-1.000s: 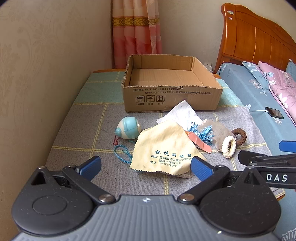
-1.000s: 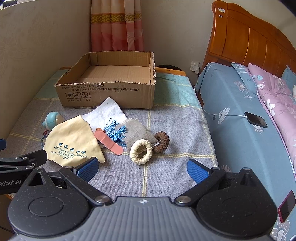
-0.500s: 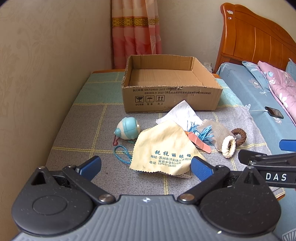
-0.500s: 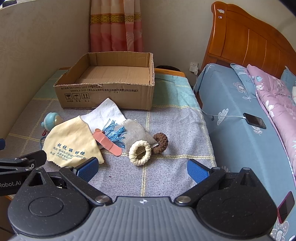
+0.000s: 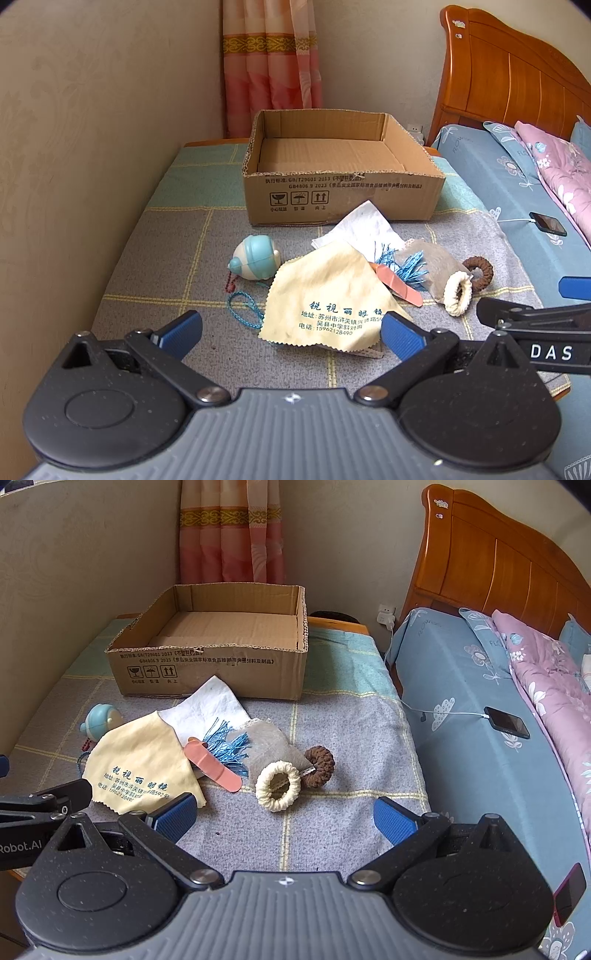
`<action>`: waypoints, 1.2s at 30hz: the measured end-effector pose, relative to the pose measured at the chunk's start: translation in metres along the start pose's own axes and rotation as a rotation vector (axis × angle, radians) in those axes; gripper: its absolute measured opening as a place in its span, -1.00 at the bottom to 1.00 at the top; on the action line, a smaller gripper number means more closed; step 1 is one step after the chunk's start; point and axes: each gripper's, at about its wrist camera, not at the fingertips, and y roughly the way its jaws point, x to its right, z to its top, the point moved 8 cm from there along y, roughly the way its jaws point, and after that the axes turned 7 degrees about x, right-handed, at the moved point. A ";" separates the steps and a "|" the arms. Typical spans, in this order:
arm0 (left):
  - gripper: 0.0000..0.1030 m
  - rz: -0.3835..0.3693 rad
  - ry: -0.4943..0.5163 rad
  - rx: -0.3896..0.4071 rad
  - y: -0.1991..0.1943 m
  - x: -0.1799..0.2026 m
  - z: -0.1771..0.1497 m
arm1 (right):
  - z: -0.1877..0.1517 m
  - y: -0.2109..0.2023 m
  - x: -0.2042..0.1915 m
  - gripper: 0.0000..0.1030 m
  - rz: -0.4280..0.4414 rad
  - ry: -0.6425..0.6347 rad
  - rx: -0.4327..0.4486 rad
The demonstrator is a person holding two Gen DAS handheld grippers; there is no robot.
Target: Organize soft objects
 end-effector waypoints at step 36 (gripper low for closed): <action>0.99 -0.001 0.025 0.070 0.042 -0.020 0.014 | -0.001 0.038 0.019 1.00 0.059 -0.041 0.071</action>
